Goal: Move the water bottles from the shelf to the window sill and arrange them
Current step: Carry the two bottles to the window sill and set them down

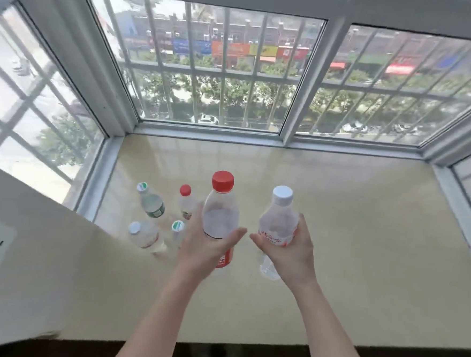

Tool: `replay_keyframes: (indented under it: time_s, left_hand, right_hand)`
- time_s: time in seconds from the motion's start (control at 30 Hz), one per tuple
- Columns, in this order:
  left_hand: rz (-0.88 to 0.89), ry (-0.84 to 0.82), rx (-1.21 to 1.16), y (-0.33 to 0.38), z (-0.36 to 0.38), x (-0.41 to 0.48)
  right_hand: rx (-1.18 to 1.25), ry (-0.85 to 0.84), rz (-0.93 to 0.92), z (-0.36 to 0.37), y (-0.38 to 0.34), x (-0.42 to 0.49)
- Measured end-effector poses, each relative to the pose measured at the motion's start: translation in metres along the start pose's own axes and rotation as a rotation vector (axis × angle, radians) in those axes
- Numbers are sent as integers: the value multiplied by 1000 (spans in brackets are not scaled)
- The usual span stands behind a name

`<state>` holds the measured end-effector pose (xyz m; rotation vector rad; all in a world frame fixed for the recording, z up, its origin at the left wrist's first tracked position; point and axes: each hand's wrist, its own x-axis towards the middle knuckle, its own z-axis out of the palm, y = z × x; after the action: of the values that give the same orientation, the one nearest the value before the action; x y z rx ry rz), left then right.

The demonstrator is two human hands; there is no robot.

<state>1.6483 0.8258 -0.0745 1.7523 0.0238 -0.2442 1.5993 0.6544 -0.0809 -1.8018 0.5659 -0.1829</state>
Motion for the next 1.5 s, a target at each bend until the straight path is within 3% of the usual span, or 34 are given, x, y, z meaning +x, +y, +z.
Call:
replay_keyframes:
  time_s: [0.4, 0.73, 1.0, 1.23, 1.5]
  left_hand:
    - [-98, -26, 3, -91, 70, 55]
    - [-117, 95, 12, -216, 102, 130]
    - [-21, 113, 22, -251, 107, 168]
    - [-32, 110, 26, -269, 106, 169]
    - [-79, 93, 140, -290, 103, 170]
  right_hand:
    - [2, 43, 97, 12, 102, 68]
    - [16, 112, 42, 69, 213, 144]
    - [6, 134, -69, 89, 241, 186]
    - [-7, 162, -22, 84, 261, 181]
    - [-151, 32, 83, 73, 282, 177]
